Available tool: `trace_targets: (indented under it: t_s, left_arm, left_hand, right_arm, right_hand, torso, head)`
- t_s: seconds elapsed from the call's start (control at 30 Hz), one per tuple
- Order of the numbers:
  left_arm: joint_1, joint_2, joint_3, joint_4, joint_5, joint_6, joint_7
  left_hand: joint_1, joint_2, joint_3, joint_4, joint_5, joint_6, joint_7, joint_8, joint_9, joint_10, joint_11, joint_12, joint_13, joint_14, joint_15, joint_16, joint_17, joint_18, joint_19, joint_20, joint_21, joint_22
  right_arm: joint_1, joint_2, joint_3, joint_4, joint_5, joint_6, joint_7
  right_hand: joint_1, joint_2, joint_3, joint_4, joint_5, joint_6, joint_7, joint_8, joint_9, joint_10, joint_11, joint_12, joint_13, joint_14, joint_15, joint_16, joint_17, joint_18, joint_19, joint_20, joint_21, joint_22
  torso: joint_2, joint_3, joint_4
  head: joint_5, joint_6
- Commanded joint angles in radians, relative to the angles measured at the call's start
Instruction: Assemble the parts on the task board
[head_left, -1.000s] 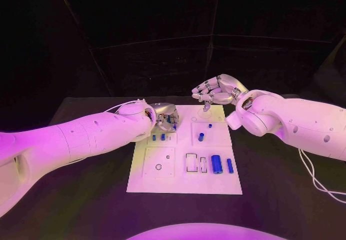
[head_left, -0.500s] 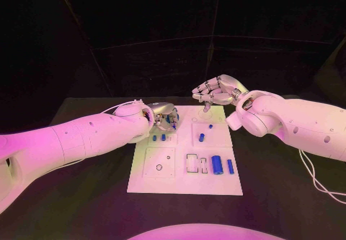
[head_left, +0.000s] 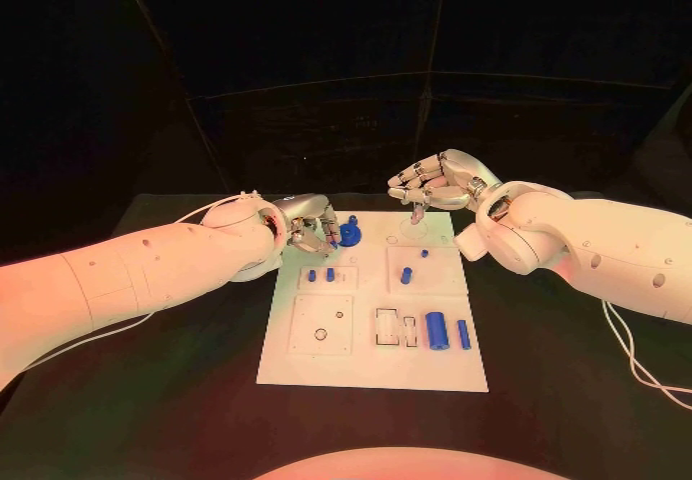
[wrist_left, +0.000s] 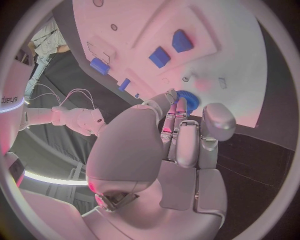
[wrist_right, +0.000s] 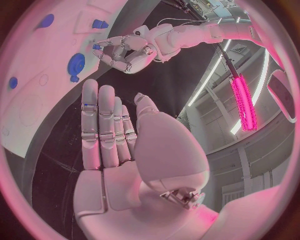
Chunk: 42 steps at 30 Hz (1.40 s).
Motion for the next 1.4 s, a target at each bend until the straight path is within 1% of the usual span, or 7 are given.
trace_targets:
  t_s: [0.03,0.27,0.53,0.77,0.93,1.17,1.4]
  left_arm:
    - [0.001,-0.010,0.001,0.006,0.025,-0.007,-0.006]
    - [0.001,-0.024,0.002,0.002,0.031,0.027,-0.016]
    - [-0.002,-0.023,0.002,-0.006,0.032,0.066,-0.024]
    - [-0.005,-0.016,0.001,-0.010,0.032,0.067,-0.020]
    - [-0.007,-0.014,0.001,-0.010,0.032,0.067,-0.018]
    - [-0.011,-0.007,0.000,-0.014,0.032,0.066,-0.025]
    - [-0.012,-0.002,0.000,-0.019,0.032,0.075,-0.035]
  left_hand:
    - [-0.012,0.001,0.006,0.000,0.001,0.006,0.000,-0.004,-0.001,0.005,0.000,-0.005,0.000,0.009,-0.005,0.004,-0.002,-0.014,0.008,-0.002,0.007,0.002]
    - [-0.019,-0.002,0.006,-0.001,0.000,0.009,0.000,-0.006,-0.002,0.008,0.000,-0.009,-0.001,0.009,-0.004,0.004,-0.004,-0.014,0.008,-0.002,0.008,0.003]
    - [-0.031,-0.008,0.002,0.000,-0.002,0.011,-0.001,-0.011,-0.003,0.012,0.000,-0.016,-0.003,0.007,-0.004,0.002,-0.011,-0.015,0.007,-0.001,0.009,0.005]
    - [-0.031,-0.008,0.001,0.000,-0.002,0.011,-0.001,-0.011,-0.003,0.012,0.000,-0.017,-0.003,0.007,-0.004,0.002,-0.011,-0.015,0.008,-0.001,0.011,0.007]
    - [-0.031,-0.008,0.001,0.000,-0.002,0.011,-0.001,-0.011,-0.003,0.012,0.000,-0.017,-0.003,0.007,-0.004,0.002,-0.011,-0.015,0.008,-0.001,0.011,0.007]
    - [-0.033,-0.008,0.001,-0.001,-0.001,0.010,0.000,-0.013,-0.004,0.011,0.000,-0.019,-0.004,0.006,-0.004,0.001,-0.014,-0.014,0.006,-0.001,0.008,0.005]
    - [-0.033,-0.008,0.001,-0.001,-0.001,0.009,0.000,-0.014,-0.005,0.011,0.001,-0.021,-0.004,0.006,-0.004,0.001,-0.016,-0.014,0.005,-0.001,0.006,0.004]
  right_arm:
    - [0.001,0.000,0.001,0.000,-0.001,-0.001,0.012]
    - [0.001,0.001,0.001,-0.001,-0.001,0.000,0.012]
    - [0.001,0.002,0.000,-0.002,-0.001,0.001,0.012]
    - [0.001,0.003,0.000,-0.003,-0.001,0.001,0.012]
    - [0.001,0.004,0.000,-0.003,-0.001,0.001,0.012]
    - [0.001,0.005,0.000,-0.003,-0.001,0.001,0.012]
    - [0.001,0.004,0.000,-0.002,-0.001,0.001,0.011]
  right_hand:
    - [0.009,0.004,0.003,0.003,-0.005,-0.007,0.000,0.005,0.000,-0.009,-0.001,0.006,-0.001,0.002,0.000,-0.006,0.001,0.012,0.007,0.001,-0.006,-0.001]
    - [0.009,0.004,0.003,0.003,-0.006,-0.007,0.000,0.005,0.000,-0.008,-0.001,0.006,-0.002,0.003,0.000,-0.006,0.001,0.012,0.008,0.001,-0.006,-0.002]
    - [0.009,0.005,0.003,0.004,-0.006,-0.007,0.000,0.005,0.000,-0.008,-0.001,0.006,-0.002,0.003,0.000,-0.006,0.001,0.012,0.008,0.001,-0.007,-0.002]
    - [0.009,0.005,0.003,0.004,-0.006,-0.007,0.000,0.005,0.000,-0.008,-0.001,0.006,-0.002,0.003,0.000,-0.006,0.001,0.012,0.008,0.001,-0.007,-0.002]
    - [0.009,0.005,0.003,0.004,-0.006,-0.007,0.000,0.005,0.000,-0.008,-0.001,0.006,-0.002,0.003,0.000,-0.006,0.001,0.012,0.008,0.001,-0.007,-0.002]
    - [0.009,0.005,0.003,0.004,-0.006,-0.007,0.000,0.005,0.000,-0.008,-0.001,0.006,-0.002,0.003,0.000,-0.006,0.001,0.012,0.008,0.001,-0.007,-0.002]
    - [0.009,0.005,0.003,0.004,-0.006,-0.007,0.000,0.005,0.000,-0.008,-0.001,0.006,-0.002,0.003,0.000,-0.006,0.001,0.012,0.008,0.001,-0.007,-0.002]
  torso:
    - [0.000,-0.0003,-0.0023]
    - [0.001,0.0005,-0.0039]
    - [0.002,0.0016,-0.0035]
    - [0.002,0.0009,-0.0035]
    - [0.002,0.0018,-0.0057]
    - [0.001,0.0015,-0.0025]
    - [0.001,0.0018,-0.0030]
  head:
    - [0.003,0.000]
    - [0.005,-0.001]
    - [0.005,-0.002]
    - [0.006,-0.004]
    - [0.006,-0.006]
    - [0.002,-0.005]
    - [0.005,-0.005]
